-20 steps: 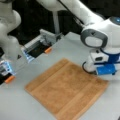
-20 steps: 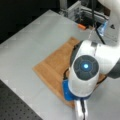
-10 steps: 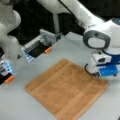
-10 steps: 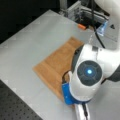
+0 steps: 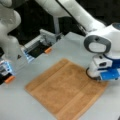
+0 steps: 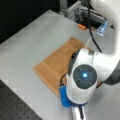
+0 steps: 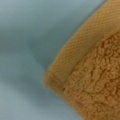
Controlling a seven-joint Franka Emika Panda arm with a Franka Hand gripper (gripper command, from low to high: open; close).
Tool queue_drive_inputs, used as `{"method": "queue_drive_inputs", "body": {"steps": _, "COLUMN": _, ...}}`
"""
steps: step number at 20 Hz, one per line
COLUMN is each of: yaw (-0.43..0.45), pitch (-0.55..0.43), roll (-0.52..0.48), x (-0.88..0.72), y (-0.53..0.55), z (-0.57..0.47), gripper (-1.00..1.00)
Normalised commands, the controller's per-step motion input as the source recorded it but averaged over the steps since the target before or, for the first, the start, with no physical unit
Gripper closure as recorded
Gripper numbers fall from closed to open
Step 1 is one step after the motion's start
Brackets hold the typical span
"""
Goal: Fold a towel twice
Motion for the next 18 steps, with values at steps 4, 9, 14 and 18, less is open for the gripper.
{"method": "queue_drive_inputs", "body": {"steps": 4, "yaw": -0.001, "pitch": 0.080, "roll": -0.256, "x": 0.23, "y": 0.08, "z": -0.11, "gripper": -1.00}}
{"method": "queue_drive_inputs", "body": {"steps": 9, "yaw": 0.009, "pitch": 0.082, "roll": -0.261, "x": 0.17, "y": 0.09, "z": -0.11, "gripper": -1.00}}
{"method": "queue_drive_inputs", "body": {"steps": 14, "yaw": 0.015, "pitch": 0.069, "roll": -0.250, "x": 0.12, "y": 0.09, "z": -0.12, "gripper": 1.00}}
{"method": "queue_drive_inputs", "body": {"steps": 18, "yaw": 0.052, "pitch": 0.056, "roll": -0.226, "x": 0.11, "y": 0.07, "z": -0.14, "gripper": 1.00}}
